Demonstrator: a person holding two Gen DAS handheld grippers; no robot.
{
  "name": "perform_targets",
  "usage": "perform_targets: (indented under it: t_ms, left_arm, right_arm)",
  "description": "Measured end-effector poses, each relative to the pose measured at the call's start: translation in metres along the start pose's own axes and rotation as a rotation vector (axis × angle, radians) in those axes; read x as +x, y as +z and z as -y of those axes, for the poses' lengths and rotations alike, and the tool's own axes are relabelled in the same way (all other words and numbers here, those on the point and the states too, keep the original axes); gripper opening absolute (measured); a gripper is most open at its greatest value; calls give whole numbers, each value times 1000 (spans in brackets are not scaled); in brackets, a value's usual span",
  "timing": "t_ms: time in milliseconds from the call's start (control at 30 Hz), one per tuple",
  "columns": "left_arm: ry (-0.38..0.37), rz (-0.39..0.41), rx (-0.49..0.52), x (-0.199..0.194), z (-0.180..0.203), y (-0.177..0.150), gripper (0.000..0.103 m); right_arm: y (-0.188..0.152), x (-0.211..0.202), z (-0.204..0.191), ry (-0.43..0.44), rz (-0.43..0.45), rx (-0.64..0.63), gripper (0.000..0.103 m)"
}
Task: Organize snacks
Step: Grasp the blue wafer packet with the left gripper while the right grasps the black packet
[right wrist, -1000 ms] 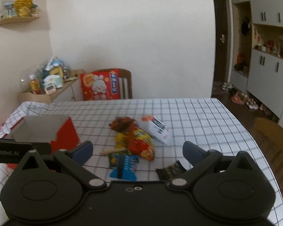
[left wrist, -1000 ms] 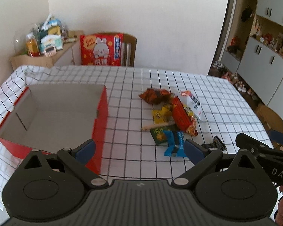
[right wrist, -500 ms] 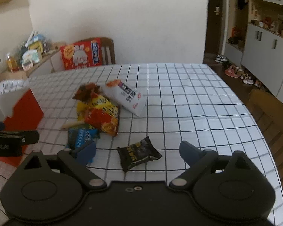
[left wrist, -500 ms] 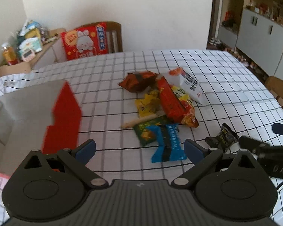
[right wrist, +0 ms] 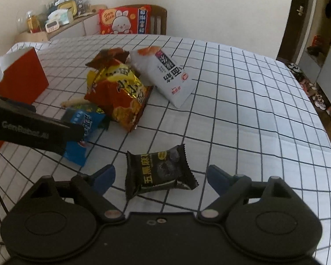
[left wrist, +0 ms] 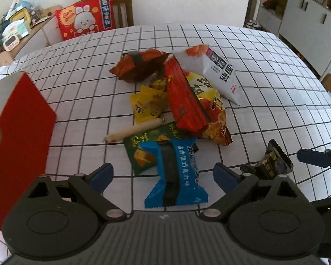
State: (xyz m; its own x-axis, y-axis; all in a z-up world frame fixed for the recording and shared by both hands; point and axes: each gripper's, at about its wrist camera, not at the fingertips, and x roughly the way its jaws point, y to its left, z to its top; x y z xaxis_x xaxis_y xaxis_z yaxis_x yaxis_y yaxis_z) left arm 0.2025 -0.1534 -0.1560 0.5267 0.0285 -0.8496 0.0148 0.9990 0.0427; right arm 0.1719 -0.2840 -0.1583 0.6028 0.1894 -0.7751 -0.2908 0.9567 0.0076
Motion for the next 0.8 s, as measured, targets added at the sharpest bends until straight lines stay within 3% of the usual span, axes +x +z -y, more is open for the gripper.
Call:
perform_targets:
  t_ms: [133, 200, 333, 467, 633, 667, 800]
  left_arm:
    - [0, -24, 6, 12, 3, 4, 90]
    - [5, -48, -2, 18, 2, 5, 75]
    - [-16, -65, -16, 21, 0, 4, 64]
    - [-33, -61, -7, 19, 2, 4, 41]
    - [-38, -58, -2, 14, -1, 1, 38]
    - [-38, -62, -9, 13, -4, 0, 37]
    - [-40, -50, -20, 1, -14, -6, 37]
  right_arm:
    - [1, 10, 2, 20, -32, -4, 83]
    - [1, 15, 1, 14, -41, -6, 79]
    - [0, 15, 0, 7, -42, -10, 70]
    - [0, 11, -5, 1, -35, -29, 62]
    - [0, 5, -8, -11, -27, -18, 55]
    - [0, 3, -9, -10, -26, -13, 48]
    - [3, -8, -18, -9, -16, -19, 48]
